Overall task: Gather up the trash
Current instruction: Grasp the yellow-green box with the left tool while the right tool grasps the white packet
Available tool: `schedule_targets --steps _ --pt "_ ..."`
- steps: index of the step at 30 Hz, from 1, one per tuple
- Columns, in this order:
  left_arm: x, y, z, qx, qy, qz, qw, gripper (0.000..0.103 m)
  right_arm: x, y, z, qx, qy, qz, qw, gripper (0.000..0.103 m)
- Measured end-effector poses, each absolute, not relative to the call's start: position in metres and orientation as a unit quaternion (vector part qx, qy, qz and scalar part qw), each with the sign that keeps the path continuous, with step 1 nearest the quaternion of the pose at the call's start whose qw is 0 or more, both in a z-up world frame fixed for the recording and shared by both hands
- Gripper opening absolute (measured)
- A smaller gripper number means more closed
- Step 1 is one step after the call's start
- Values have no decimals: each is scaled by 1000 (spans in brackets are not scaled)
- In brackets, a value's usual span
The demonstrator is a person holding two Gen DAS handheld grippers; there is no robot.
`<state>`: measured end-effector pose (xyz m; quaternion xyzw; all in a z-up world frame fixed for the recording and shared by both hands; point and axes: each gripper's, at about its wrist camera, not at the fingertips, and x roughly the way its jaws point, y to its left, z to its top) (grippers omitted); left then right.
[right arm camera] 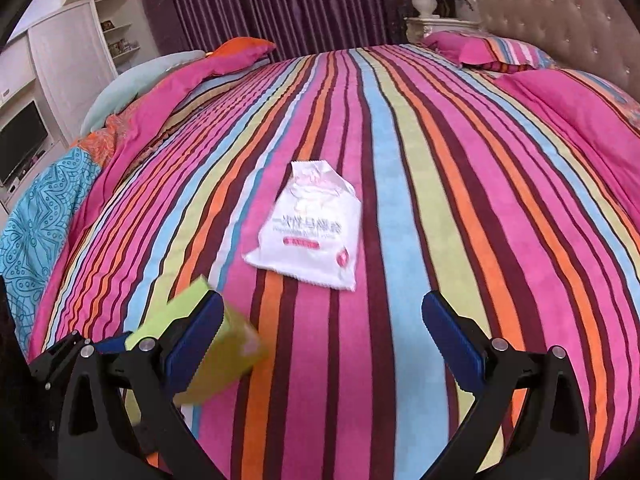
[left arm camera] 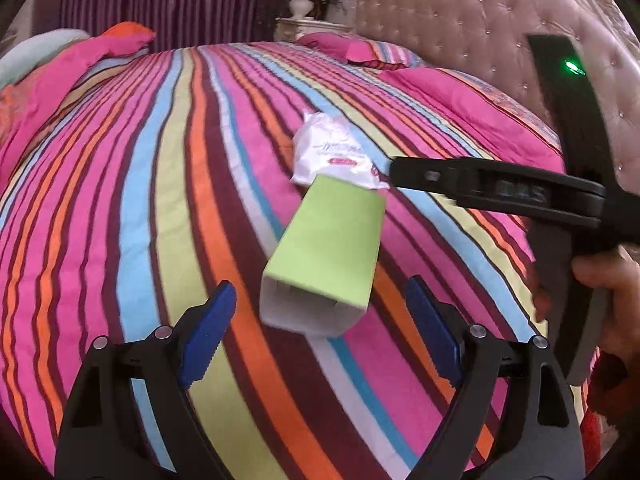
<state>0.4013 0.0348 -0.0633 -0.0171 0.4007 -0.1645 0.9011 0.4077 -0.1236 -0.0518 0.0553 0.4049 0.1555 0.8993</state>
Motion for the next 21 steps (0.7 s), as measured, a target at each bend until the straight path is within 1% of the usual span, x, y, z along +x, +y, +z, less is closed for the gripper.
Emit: schedule_targets --steps 5,13,21 --pt "417 30 -72 -17 405 -169 898 84 433 -116 -61 50 413 153 896 95" --pt "438 30 -90 -51 424 -164 889 84 461 -106 -77 41 426 161 889 95" --pt "461 27 -90 -44 428 -164 888 84 480 -100 -87 22 429 181 885 95"
